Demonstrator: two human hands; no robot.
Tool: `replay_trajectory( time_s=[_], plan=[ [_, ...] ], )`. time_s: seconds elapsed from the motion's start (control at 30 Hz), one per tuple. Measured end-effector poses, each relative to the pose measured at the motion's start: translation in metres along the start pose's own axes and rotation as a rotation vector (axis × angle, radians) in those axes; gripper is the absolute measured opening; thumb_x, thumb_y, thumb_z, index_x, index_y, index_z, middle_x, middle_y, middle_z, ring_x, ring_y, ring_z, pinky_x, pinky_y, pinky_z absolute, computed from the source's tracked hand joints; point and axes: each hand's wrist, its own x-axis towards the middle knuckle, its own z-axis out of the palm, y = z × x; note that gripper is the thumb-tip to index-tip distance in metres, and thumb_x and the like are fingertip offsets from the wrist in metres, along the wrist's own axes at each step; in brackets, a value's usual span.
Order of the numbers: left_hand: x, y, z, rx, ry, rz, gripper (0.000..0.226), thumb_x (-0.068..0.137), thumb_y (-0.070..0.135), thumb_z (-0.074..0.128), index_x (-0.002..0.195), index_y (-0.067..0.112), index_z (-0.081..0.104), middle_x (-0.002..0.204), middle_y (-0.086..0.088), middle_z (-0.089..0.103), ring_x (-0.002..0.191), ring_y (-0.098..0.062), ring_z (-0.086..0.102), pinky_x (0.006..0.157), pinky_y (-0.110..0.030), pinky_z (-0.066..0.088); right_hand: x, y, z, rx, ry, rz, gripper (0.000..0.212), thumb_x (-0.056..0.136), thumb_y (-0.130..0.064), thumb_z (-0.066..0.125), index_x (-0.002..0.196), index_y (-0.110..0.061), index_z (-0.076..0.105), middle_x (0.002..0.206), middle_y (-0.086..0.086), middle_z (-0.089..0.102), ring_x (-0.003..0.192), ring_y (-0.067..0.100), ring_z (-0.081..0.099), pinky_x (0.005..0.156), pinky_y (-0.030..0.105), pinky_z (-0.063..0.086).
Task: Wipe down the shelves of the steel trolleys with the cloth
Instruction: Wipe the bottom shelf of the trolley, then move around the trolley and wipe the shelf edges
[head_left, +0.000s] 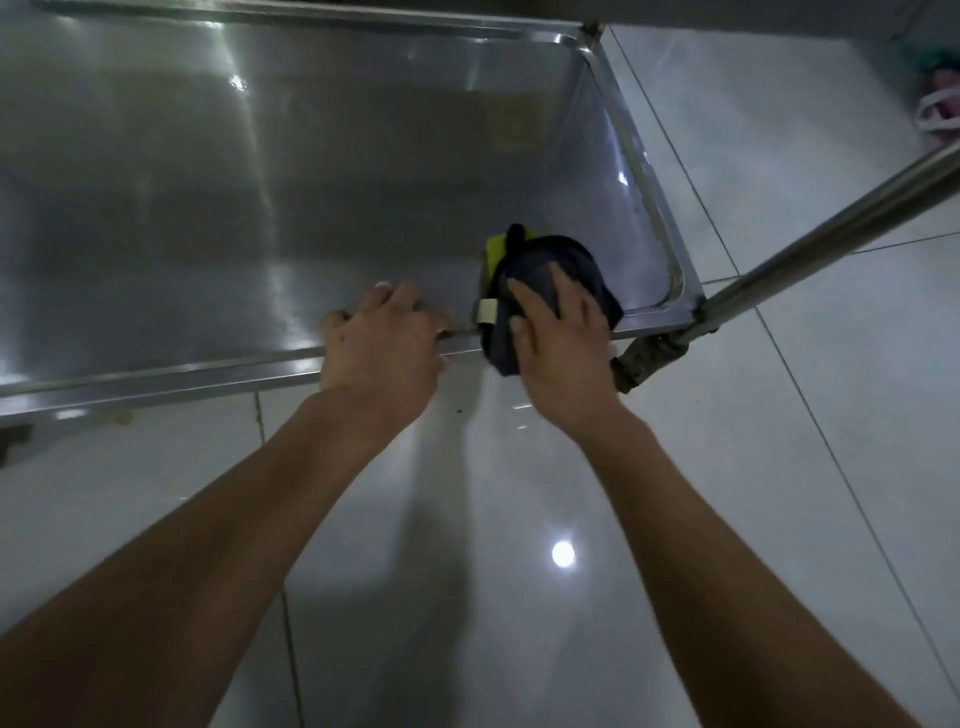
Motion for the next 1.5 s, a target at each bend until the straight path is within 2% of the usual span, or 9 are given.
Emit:
replay_trajectory(
  time_s=[0.1,0.27,0.33,0.43,0.57,0.73,0.93,1.3,1.5],
  plan=[
    [-0.005,-0.013,-0.01,-0.121,-0.004,0.012,0.032,0.086,0.021,0.063,0.118,0.028,0.058,0.122,0.003,0.057,0.116,-0.026,0.055,0.088,-0.044,0.045,-0.017,-0.041,0.012,0.023,-0.014,-0.062,0.046,0.103,-0.041,0.036,0.149,-0.032,0.04,0.162,0.01,0.02,0.144,0.037,0.021,0.117,0.049,0.019],
    [-0.019,-0.064,-0.028,-0.364,0.025,-0.048,0.049,0.074,0.009,0.066,0.122,0.02,0.063,0.124,-0.009,0.062,0.112,-0.036,0.059,0.094,-0.049,0.053,-0.031,-0.087,0.026,0.066,-0.046,-0.172,0.044,0.1,-0.035,0.049,0.143,-0.028,0.049,0.16,0.011,0.026,0.142,0.039,0.024,0.113,0.055,0.024],
    [-0.027,-0.085,-0.03,-0.348,0.073,-0.121,0.056,0.073,0.005,0.077,0.125,0.021,0.063,0.127,-0.012,0.062,0.113,-0.038,0.06,0.099,-0.049,0.052,-0.036,-0.102,0.031,0.074,-0.058,-0.222,0.043,0.097,-0.03,0.054,0.14,-0.027,0.052,0.159,0.011,0.029,0.142,0.038,0.026,0.112,0.056,0.025],
    [-0.045,-0.101,-0.031,-0.289,0.189,-0.125,0.041,0.08,0.0,0.069,0.119,0.012,0.069,0.12,-0.018,0.065,0.104,-0.043,0.063,0.096,-0.049,0.051,-0.044,-0.115,0.032,0.132,-0.075,-0.282,0.044,0.091,-0.018,0.062,0.133,-0.028,0.057,0.155,0.008,0.035,0.138,0.038,0.031,0.111,0.055,0.027],
    [-0.062,-0.097,-0.039,-0.267,0.146,-0.041,0.028,0.086,0.008,0.066,0.114,0.012,0.071,0.111,-0.019,0.068,0.098,-0.044,0.064,0.088,-0.048,0.052,-0.052,-0.111,0.014,0.271,-0.107,-0.258,0.043,0.086,-0.01,0.065,0.125,-0.027,0.066,0.15,0.007,0.044,0.129,0.037,0.038,0.106,0.052,0.032],
    [-0.079,-0.069,-0.045,-0.205,0.018,0.068,0.034,0.091,0.019,0.058,0.125,0.02,0.065,0.117,-0.009,0.065,0.107,-0.036,0.059,0.091,-0.048,0.05,-0.081,-0.072,-0.018,0.354,-0.043,-0.126,0.042,0.082,-0.009,0.07,0.121,-0.023,0.069,0.146,0.008,0.049,0.126,0.039,0.045,0.105,0.05,0.037],
    [-0.097,-0.021,-0.041,-0.107,-0.169,0.12,0.046,0.097,0.035,0.052,0.142,0.028,0.052,0.143,0.001,0.053,0.133,-0.024,0.046,0.108,-0.042,0.04,-0.116,-0.012,-0.052,0.284,0.0,0.057,0.038,0.087,-0.011,0.068,0.123,-0.022,0.067,0.147,0.005,0.048,0.124,0.036,0.047,0.105,0.049,0.039],
    [-0.075,0.081,-0.054,0.018,-0.316,0.378,0.044,0.099,0.036,0.045,0.142,0.025,0.049,0.143,0.001,0.051,0.133,-0.024,0.046,0.109,-0.044,0.038,-0.158,0.052,-0.11,0.329,0.115,0.246,0.04,0.09,-0.011,0.066,0.128,-0.022,0.064,0.148,0.002,0.047,0.129,0.033,0.047,0.105,0.049,0.041],
    [-0.057,0.15,-0.095,-0.033,-0.248,0.526,0.037,0.097,0.032,0.05,0.13,0.019,0.061,0.134,-0.005,0.056,0.125,-0.029,0.052,0.103,-0.048,0.043,-0.18,0.073,-0.163,0.325,0.16,0.376,0.043,0.091,-0.014,0.064,0.133,-0.026,0.06,0.148,0.002,0.046,0.128,0.033,0.046,0.105,0.052,0.039]
  ],
)
